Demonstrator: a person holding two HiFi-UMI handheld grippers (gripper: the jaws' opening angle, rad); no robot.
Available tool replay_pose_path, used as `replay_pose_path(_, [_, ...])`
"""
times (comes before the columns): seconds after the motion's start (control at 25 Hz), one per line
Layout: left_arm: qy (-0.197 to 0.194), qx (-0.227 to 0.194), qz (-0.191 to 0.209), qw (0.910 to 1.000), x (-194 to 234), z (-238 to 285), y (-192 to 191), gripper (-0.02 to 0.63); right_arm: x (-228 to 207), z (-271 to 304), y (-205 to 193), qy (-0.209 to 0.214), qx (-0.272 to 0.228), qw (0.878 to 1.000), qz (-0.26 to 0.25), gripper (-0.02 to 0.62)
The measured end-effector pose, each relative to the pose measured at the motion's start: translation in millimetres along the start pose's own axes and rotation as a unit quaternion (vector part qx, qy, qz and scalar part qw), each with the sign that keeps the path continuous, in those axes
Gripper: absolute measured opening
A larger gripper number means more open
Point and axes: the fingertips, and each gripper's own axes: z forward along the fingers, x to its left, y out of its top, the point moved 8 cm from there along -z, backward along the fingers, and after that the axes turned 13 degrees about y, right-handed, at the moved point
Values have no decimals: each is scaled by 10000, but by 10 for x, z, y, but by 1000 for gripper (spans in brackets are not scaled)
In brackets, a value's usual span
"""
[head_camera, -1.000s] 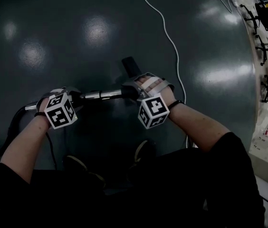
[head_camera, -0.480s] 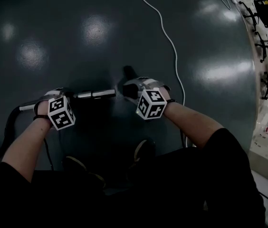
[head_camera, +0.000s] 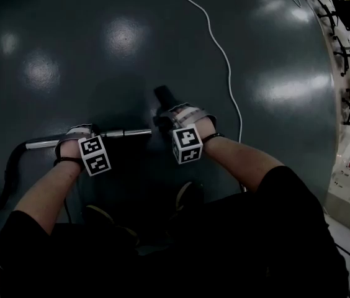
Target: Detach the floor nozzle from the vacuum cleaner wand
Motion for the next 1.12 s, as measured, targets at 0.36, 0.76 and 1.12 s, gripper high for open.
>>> replay_pose_path(0.36, [-175,134,53,9997,-38,145,-32,172,74,223,-69,190,561,9980,-209,144])
replay_pose_path(0.76, [-347,-171,-470,9981,-8,-65,-61,179,183,208,-11,678,288,9972,-123,269])
replay_pose_path(1.12, [532,-1155,-3282,9360,296,-1340,-313,206,205,-1021,377,-98,-836,9917,971,284])
